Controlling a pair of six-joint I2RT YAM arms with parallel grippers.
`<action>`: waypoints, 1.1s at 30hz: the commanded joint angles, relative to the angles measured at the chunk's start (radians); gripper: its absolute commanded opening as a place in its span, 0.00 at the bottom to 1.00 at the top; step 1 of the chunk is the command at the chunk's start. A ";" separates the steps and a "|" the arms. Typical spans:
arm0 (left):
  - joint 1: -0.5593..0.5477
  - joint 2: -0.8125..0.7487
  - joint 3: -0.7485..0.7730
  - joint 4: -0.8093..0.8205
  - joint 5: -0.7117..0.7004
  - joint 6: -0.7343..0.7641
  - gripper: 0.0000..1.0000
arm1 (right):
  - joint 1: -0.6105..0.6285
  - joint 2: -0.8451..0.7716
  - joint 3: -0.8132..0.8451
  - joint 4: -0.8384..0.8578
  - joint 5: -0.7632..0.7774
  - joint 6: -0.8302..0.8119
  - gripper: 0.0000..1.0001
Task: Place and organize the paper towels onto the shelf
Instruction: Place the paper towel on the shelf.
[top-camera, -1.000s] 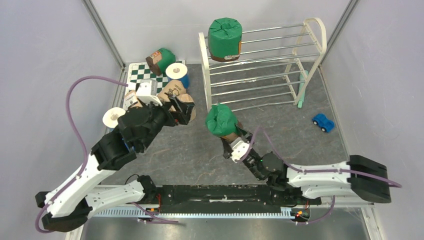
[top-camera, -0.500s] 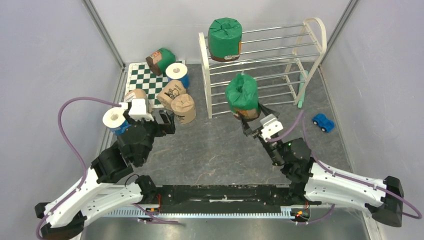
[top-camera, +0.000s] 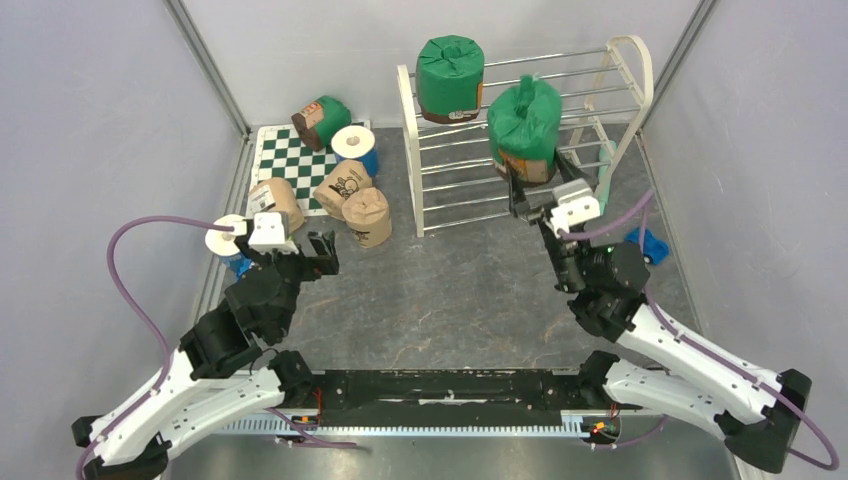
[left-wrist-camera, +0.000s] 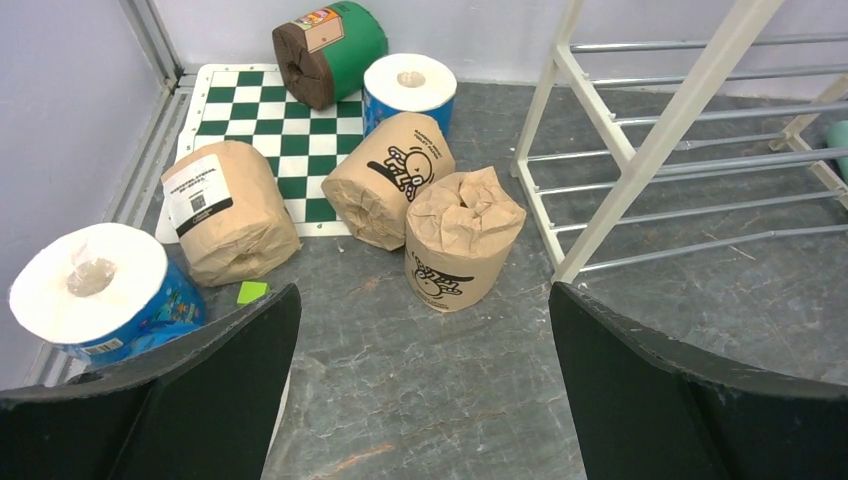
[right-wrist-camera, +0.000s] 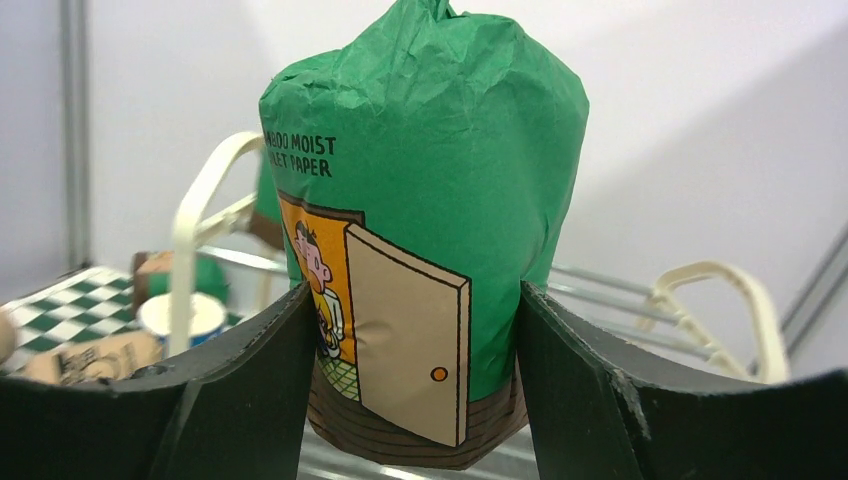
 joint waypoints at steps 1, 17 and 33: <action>0.002 -0.014 -0.011 0.043 -0.034 0.049 1.00 | -0.123 0.079 0.137 0.088 -0.093 -0.004 0.59; 0.002 -0.053 -0.067 0.062 -0.063 0.075 1.00 | -0.503 0.442 0.382 0.250 -0.454 0.311 0.59; 0.004 -0.067 -0.075 0.062 -0.055 0.080 1.00 | -0.567 0.586 0.322 0.423 -0.444 0.389 0.58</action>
